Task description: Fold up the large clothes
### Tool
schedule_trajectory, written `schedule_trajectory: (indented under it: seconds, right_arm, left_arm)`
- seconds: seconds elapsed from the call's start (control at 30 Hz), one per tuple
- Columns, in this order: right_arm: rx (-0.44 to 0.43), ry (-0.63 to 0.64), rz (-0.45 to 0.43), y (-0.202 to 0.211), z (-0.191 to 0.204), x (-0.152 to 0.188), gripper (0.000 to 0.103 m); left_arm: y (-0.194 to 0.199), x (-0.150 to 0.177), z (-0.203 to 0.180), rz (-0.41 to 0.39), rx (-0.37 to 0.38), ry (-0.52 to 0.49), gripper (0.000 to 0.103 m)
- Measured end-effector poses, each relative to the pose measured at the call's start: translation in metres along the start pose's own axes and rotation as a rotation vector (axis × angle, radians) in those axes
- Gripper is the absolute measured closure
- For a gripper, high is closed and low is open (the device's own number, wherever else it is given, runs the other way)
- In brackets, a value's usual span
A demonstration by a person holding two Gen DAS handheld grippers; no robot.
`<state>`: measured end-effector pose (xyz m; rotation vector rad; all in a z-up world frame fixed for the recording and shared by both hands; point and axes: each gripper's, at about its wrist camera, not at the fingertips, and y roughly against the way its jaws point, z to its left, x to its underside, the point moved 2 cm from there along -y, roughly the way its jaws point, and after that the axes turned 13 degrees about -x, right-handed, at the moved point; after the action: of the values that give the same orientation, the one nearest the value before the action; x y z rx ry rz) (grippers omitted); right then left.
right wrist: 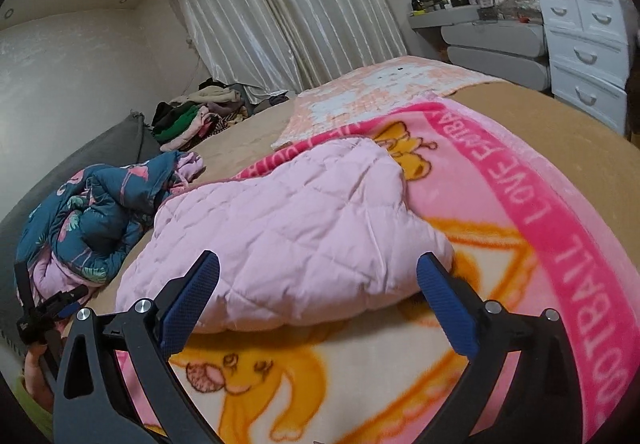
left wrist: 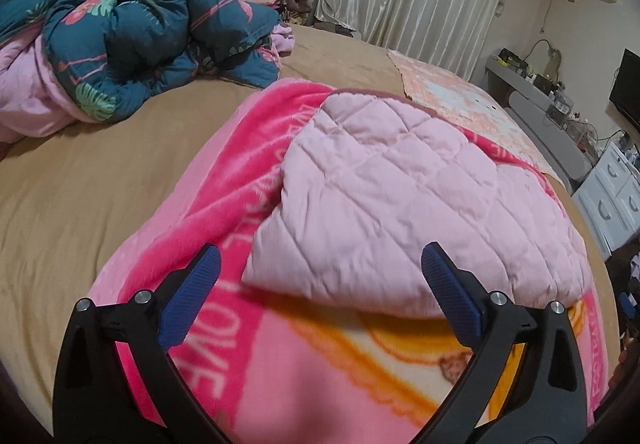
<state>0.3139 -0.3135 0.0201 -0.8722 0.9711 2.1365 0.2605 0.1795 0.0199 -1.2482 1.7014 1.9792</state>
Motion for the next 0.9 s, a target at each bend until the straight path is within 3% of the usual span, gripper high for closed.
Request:
schedule_trajectory:
  seconds: [0.3, 0.47, 0.57, 0.77, 0.9]
  right_arm:
    - [0.11, -0.056, 0.039, 0.001, -0.019, 0.031, 0.004]
    - [0.126, -0.112, 0.063, -0.01, -0.033, 0.041, 0.004]
    - [0.08, -0.19, 0.076, -0.025, -0.042, 0.04, 0.004]
    - [0.048, -0.333, 0.072, -0.057, -0.058, 0.032, 0.004]
    - [0.093, -0.39, 0.069, -0.075, -0.068, 0.026, 0.004]
  left_arm:
    - [-0.006, 0.035, -0.005, 0.077, 0.022, -0.012, 0.009]
    - [-0.04, 0.055, -0.003, 0.232, 0.128, 0.103, 0.009]
    - [-0.059, 0.058, 0.0, 0.297, 0.177, 0.2, 0.009]
    - [-0.088, 0.041, 0.008, 0.305, 0.197, 0.369, 0.009]
    - [-0.112, 0.037, 0.011, 0.352, 0.246, 0.465, 0.009]
